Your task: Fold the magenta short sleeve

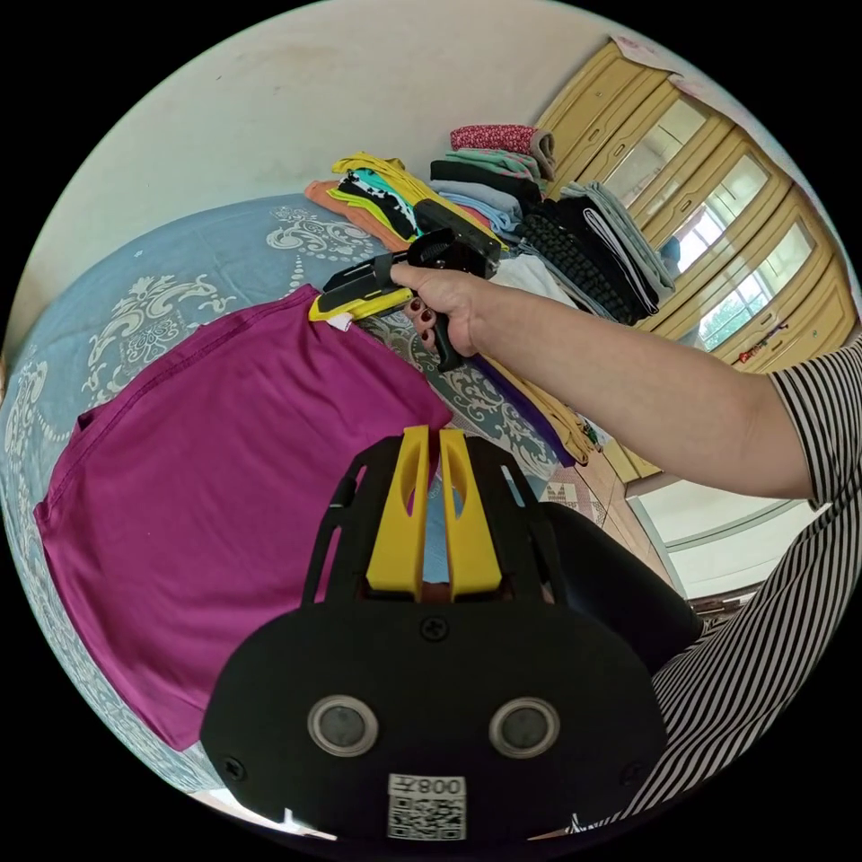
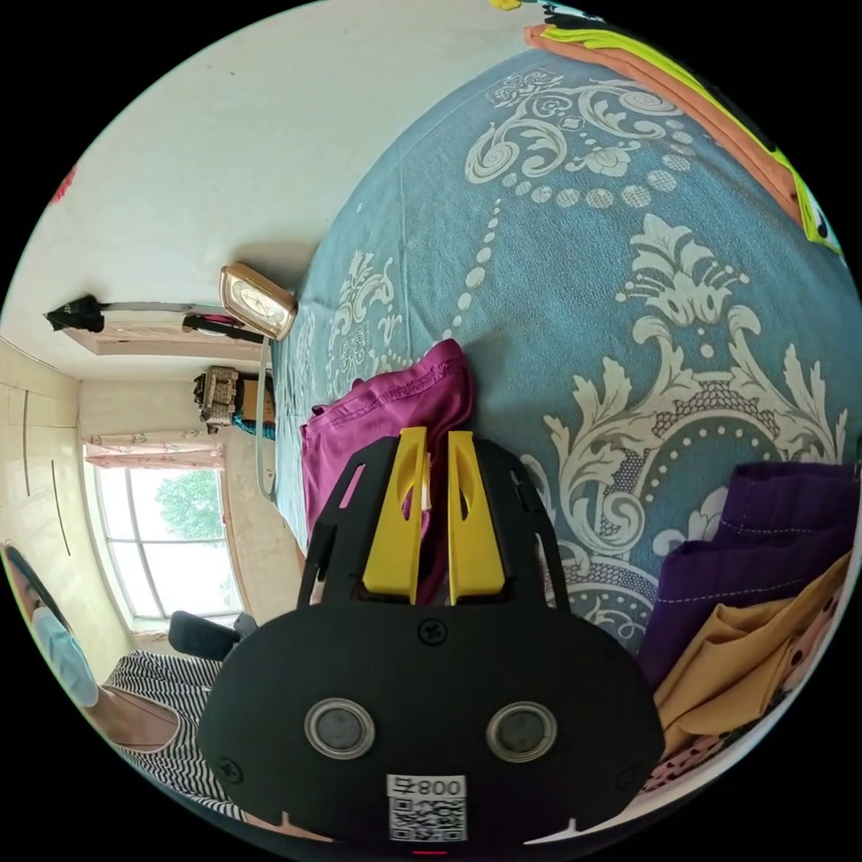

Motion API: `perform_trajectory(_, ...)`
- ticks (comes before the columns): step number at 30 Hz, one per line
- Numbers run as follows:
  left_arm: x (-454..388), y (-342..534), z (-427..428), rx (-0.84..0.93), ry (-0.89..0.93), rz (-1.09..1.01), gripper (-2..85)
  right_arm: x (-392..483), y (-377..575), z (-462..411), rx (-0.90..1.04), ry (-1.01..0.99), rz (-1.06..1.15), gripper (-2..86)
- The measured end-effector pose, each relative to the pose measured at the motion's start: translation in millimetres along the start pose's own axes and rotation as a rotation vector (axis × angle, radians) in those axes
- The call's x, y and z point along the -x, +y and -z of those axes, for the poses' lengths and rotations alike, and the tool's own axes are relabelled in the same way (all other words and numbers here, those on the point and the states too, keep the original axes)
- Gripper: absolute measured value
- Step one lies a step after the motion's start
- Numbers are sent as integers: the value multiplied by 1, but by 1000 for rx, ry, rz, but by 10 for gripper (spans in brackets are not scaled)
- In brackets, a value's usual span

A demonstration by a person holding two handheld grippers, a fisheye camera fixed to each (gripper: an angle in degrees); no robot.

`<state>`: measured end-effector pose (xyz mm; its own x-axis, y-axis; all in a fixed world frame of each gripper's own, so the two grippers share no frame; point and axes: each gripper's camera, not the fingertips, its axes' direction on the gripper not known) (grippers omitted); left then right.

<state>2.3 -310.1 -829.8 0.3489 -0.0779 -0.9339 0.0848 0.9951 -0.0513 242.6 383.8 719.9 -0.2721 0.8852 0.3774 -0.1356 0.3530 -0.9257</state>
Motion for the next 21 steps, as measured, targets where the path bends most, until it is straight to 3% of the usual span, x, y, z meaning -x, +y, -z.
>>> perform_trajectory(14, 82, 71, 92, -93, 89, 58, 21, 88, -11, -32, -91, -103, 65, 12)
perform_trajectory(21, 168, 169, 197, -256, 114, 296, 20, 211, -20, -88, -78, -119, 289, 12)
